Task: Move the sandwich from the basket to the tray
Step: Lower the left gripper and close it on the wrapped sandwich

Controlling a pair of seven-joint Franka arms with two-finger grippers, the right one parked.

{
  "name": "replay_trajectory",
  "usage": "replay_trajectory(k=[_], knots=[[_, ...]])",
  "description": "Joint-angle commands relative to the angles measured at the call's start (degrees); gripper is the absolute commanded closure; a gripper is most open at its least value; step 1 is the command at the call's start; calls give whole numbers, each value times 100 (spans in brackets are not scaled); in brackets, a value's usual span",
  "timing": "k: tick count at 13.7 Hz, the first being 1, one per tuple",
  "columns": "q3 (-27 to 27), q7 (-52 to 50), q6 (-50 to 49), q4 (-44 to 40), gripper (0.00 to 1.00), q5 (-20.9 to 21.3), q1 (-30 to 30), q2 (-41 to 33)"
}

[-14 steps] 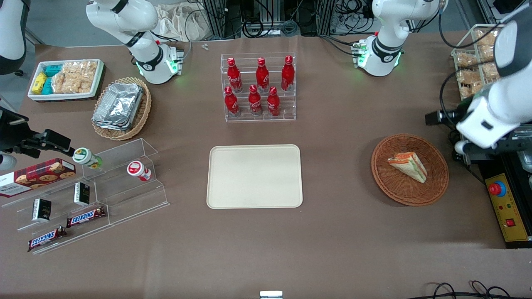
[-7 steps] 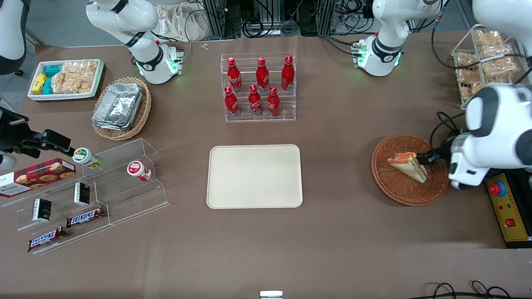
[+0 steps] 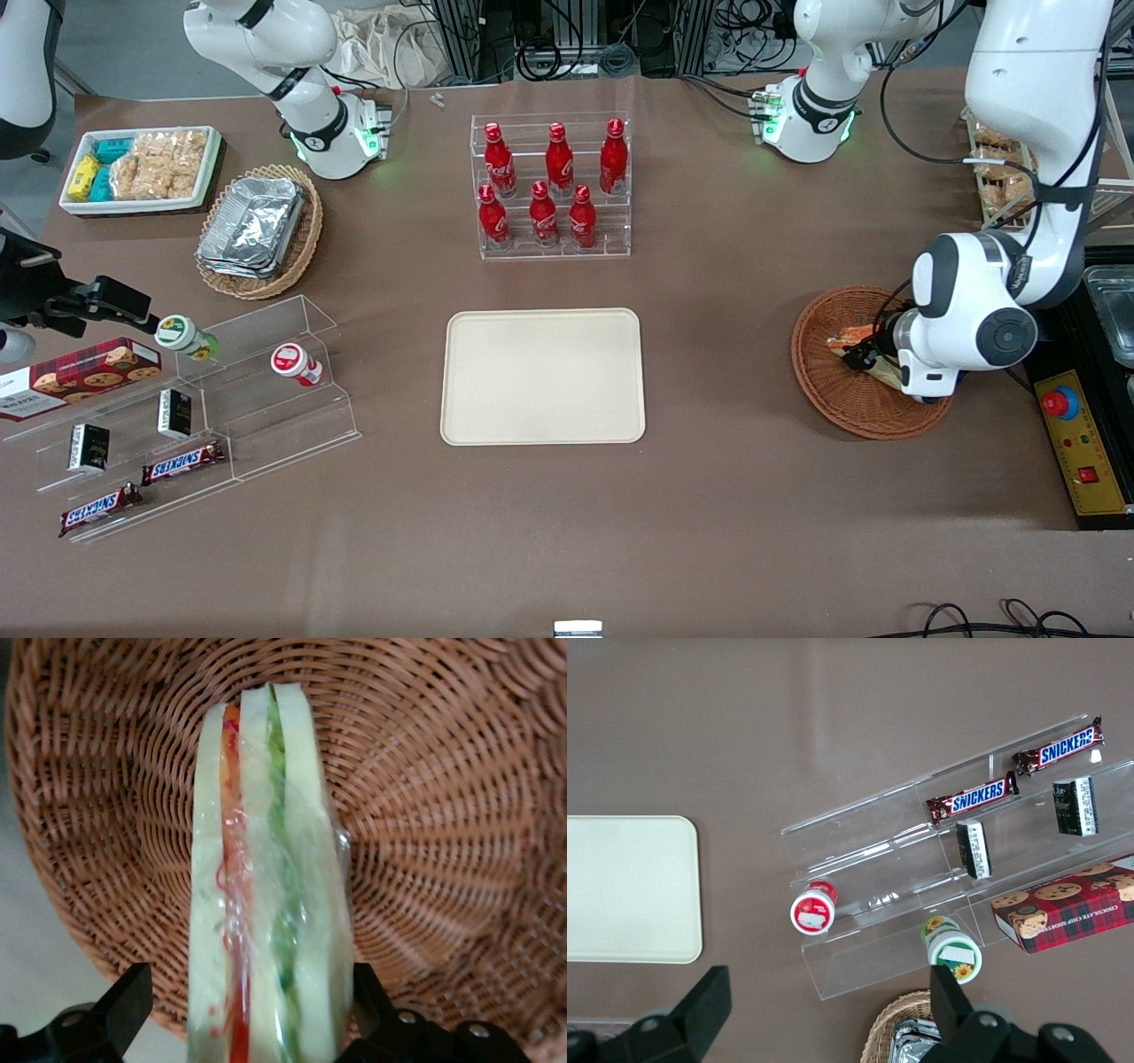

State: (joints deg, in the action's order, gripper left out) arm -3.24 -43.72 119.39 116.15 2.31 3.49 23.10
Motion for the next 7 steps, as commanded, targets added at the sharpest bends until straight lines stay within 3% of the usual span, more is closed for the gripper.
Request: replay_trajectory(k=[1, 2, 3, 7], knots=[[8, -137, 189, 14, 48, -38, 2, 10], [16, -128, 216, -65, 78, -46, 2, -7], [17, -111, 225, -162, 100, -38, 2, -16], [-18, 82, -509, -355, 100, -20, 2, -813]])
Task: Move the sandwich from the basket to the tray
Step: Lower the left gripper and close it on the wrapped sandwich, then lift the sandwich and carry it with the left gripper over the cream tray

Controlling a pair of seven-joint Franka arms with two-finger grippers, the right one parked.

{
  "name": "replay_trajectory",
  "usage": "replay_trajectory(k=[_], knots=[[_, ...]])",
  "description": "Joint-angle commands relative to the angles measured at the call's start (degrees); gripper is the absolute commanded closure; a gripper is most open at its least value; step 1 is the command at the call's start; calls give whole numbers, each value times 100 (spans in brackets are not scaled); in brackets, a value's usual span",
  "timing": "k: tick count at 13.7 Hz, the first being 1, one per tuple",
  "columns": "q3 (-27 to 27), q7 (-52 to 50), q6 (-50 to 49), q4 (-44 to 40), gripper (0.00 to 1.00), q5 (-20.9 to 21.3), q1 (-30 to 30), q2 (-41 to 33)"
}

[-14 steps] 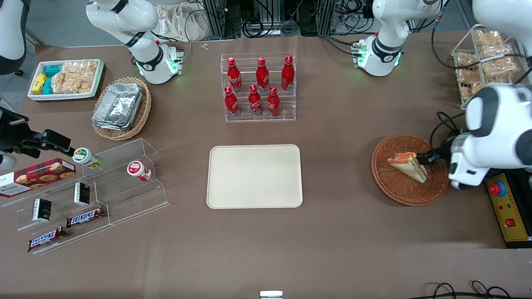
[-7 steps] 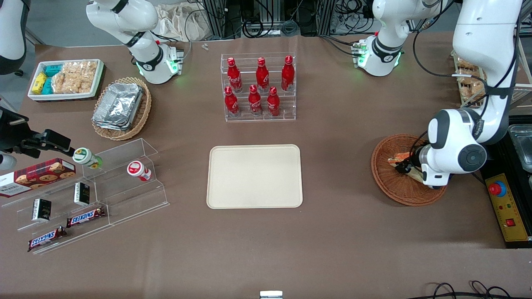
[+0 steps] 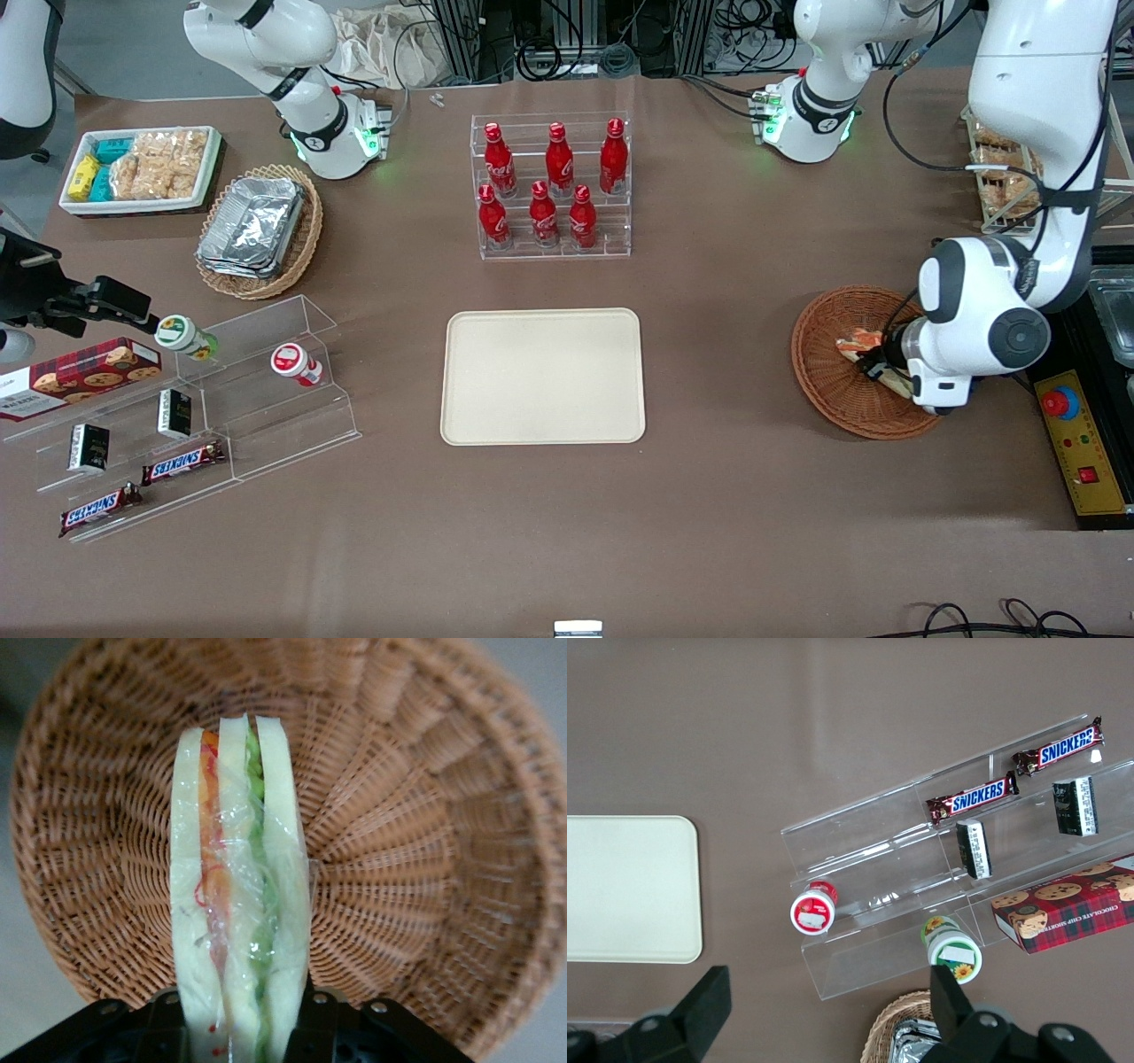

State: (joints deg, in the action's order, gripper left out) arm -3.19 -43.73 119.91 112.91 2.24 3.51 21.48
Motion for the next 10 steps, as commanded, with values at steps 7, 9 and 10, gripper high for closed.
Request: replay_trajectory(k=[7, 9, 10], knots=[[-1541, 911, -3202, -1833, 100, -381, -131, -997], [-2296, 806, -2765, -1921, 100, -435, -148, -787], [-2639, 718, -2466, -1895, 100, -418, -218, -673]])
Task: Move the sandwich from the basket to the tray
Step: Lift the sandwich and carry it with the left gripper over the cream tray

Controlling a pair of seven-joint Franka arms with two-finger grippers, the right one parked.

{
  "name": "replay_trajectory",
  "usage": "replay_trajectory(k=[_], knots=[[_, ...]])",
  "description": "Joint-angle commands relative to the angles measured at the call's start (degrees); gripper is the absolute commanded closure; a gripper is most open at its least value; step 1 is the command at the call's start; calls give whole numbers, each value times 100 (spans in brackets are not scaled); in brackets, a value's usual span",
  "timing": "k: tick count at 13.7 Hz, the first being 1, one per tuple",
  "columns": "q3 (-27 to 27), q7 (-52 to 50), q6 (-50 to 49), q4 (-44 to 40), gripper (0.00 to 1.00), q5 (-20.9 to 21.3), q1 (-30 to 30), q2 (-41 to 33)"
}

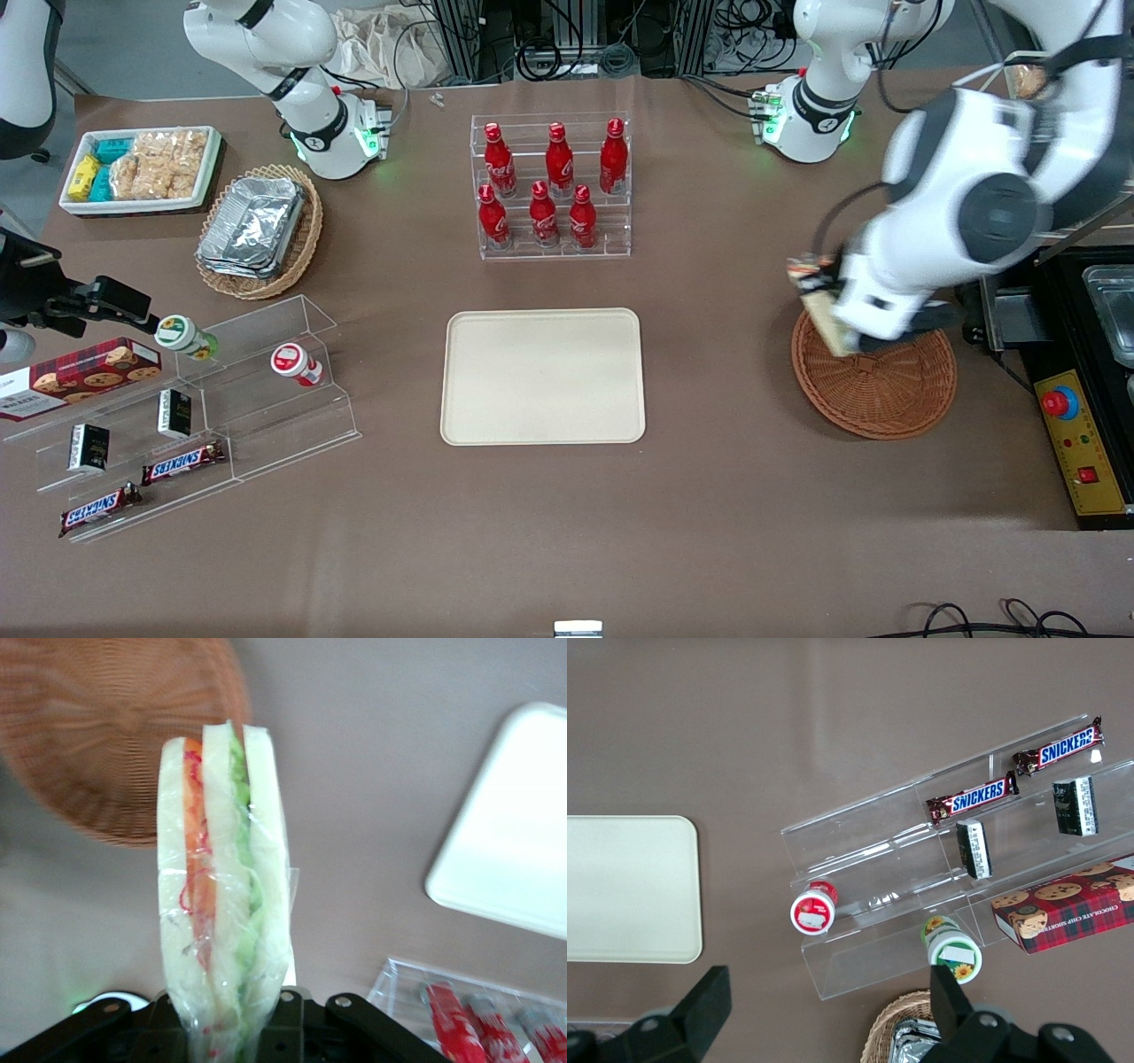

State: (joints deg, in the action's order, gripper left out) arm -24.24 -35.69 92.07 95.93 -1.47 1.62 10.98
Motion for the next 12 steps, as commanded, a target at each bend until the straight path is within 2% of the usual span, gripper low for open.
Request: replay_trajectory(k=[1, 3, 5, 8, 10, 12], knots=[[-712, -218, 617, -197, 100, 32, -231, 578], [-723, -682, 1162, -241, 100, 259, -950, 1026], [-723, -1175, 1515, -372, 100, 873, -1391, 1536], [-714, -1204, 1866, -890, 100, 1244, -1630, 2397], [-714, -1160, 2304, -900, 99, 1324, -1630, 2627], [-714, -1124, 2736, -865, 93, 1351, -1639, 2838]])
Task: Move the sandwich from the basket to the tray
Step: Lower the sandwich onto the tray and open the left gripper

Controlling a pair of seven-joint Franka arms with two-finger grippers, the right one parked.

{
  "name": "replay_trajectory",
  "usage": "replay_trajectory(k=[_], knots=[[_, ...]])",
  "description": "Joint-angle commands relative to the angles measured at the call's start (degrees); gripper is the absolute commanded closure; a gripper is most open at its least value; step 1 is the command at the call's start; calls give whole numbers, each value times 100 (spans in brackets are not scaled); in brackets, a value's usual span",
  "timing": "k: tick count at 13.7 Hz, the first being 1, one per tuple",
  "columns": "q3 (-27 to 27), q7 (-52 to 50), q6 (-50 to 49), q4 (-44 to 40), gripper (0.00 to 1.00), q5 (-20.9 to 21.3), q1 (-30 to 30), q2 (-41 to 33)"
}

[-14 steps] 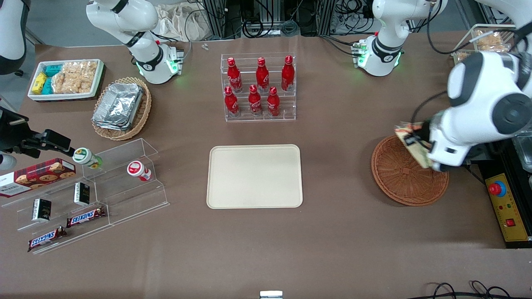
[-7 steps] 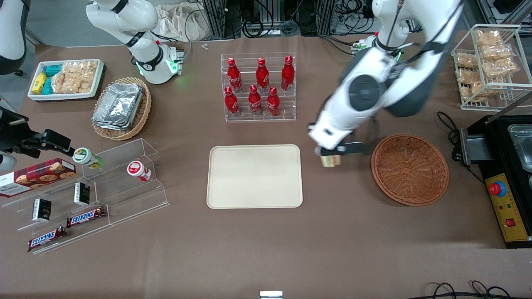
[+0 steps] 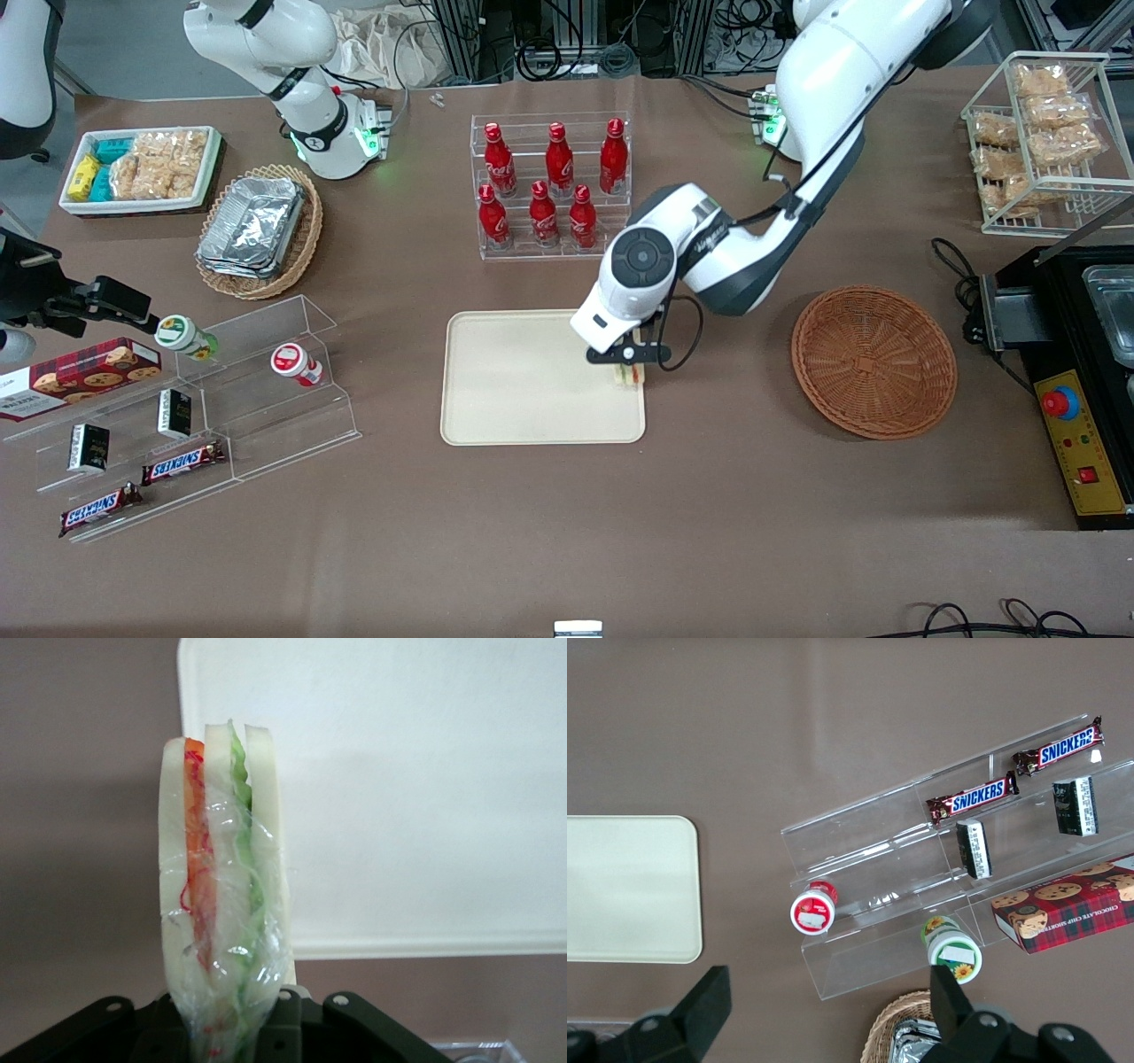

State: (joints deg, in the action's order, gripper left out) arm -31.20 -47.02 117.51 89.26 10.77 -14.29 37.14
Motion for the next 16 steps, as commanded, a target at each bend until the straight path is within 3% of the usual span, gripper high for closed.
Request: replay_trajectory(k=[1, 3, 4, 5, 6, 12, 16], knots=[[-9, 9, 271, -199, 92, 258, -56, 354], [-9, 0, 316, -199, 86, 697, -152, 548], [-9, 0, 325, -207, 76, 829, -179, 619], [-9, -9, 325, -216, 45, 909, -179, 680], [-9, 8, 334, -225, 0, 918, -171, 707], [-9, -79, 360, -251, 0, 918, -136, 725], [-17, -228, -190, -278, 0, 804, 48, -2]])
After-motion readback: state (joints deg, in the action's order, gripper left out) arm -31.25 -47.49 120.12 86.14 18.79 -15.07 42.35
